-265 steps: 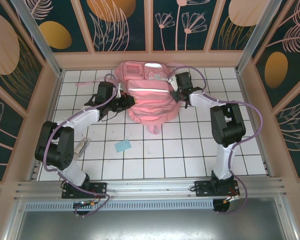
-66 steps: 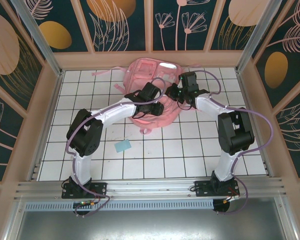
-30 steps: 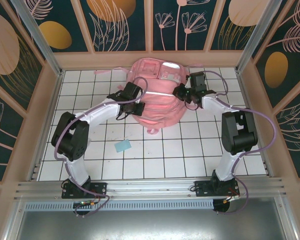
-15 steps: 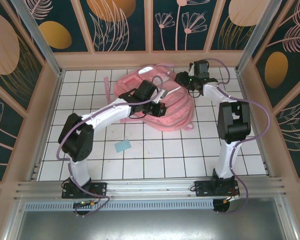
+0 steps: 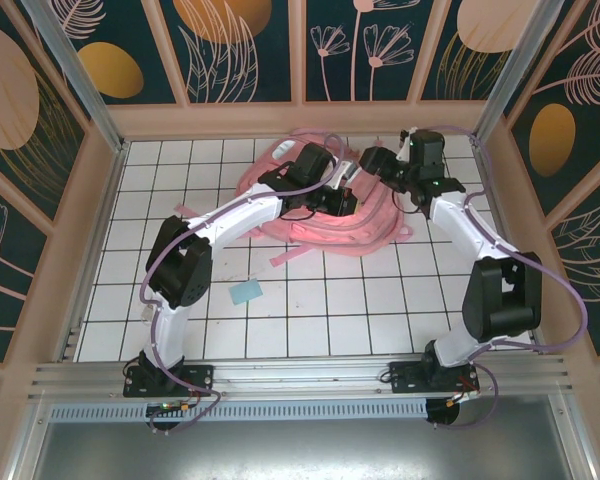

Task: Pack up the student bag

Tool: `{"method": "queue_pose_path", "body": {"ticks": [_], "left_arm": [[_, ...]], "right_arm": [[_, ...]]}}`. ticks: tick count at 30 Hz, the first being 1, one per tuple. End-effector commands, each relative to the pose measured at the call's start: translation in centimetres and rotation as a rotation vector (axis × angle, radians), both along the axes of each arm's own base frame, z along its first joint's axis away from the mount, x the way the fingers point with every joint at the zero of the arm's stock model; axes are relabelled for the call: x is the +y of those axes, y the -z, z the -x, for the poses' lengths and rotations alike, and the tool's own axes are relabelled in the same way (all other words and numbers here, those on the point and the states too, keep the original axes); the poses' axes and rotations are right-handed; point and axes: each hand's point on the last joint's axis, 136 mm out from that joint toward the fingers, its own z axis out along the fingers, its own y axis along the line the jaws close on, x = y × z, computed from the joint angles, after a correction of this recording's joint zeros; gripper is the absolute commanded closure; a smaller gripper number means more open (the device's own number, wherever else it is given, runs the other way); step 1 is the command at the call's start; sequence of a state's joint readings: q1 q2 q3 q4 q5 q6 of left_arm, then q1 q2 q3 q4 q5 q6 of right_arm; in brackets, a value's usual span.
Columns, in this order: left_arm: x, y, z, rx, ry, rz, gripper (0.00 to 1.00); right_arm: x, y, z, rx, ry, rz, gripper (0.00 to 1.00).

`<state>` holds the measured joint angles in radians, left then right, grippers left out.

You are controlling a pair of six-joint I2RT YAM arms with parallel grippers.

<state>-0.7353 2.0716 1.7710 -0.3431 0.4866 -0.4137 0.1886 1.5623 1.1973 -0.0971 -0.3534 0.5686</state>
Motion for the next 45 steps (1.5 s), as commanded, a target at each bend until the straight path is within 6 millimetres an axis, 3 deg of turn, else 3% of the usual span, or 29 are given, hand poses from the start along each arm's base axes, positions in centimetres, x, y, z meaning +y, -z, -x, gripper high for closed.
{"method": "queue_pose_path", "body": {"ticks": [1, 7, 10, 15, 16, 22, 27, 30, 33, 36, 40, 45], "left_arm": [[-0.9, -2.1, 0.8, -0.026, 0.048, 0.085, 1.00], [-0.3, -1.6, 1.2, -0.023, 0.035, 0.074, 1.00], [-0.4, -1.5, 1.2, -0.017, 0.032, 0.083, 1.00], [0.3, -0.7, 1.4, -0.014, 0.026, 0.052, 1.00], [0.7, -0.2, 1.4, -0.017, 0.014, 0.026, 1.00], [5.5, 4.1, 1.0, -0.020, -0.113, -0.188, 1.00], [8.0, 5.2, 1.7, 0.026, -0.151, -0.197, 1.00], [7.7, 4.8, 2.0, 0.029, -0.135, -0.168, 1.00], [6.9, 4.2, 1.9, 0.029, -0.123, -0.123, 1.00], [5.7, 3.1, 1.7, 0.036, -0.101, -0.061, 1.00], [4.5, 1.0, 1.8, 0.034, -0.074, 0.024, 1.00], [4.2, -0.1, 2.4, 0.025, -0.053, 0.048, 1.00]], "right_arm": [[0.9, 2.7, 0.7, 0.093, -0.019, -0.101, 0.32], [1.9, 5.9, 0.1, 0.183, -0.008, -0.192, 0.34], [2.2, 7.0, -0.2, 0.203, -0.005, -0.227, 0.41], [2.0, 7.9, -1.2, 0.196, 0.026, -0.225, 0.99], [1.8, 7.9, -1.3, 0.189, 0.033, -0.222, 1.00], [-0.4, 6.6, -2.1, 0.129, 0.103, -0.161, 1.00], [-0.9, 6.5, -2.1, 0.124, 0.106, -0.140, 1.00], [-0.7, 6.8, -1.4, 0.147, 0.088, -0.125, 0.98], [-0.6, 7.3, -0.1, 0.183, 0.067, -0.099, 0.65], [0.2, 7.7, 1.7, 0.211, 0.038, -0.106, 0.52], [1.2, 8.9, 3.1, 0.237, 0.027, -0.130, 0.48], [3.5, 9.6, 2.2, 0.246, -0.023, -0.198, 0.48]]}}
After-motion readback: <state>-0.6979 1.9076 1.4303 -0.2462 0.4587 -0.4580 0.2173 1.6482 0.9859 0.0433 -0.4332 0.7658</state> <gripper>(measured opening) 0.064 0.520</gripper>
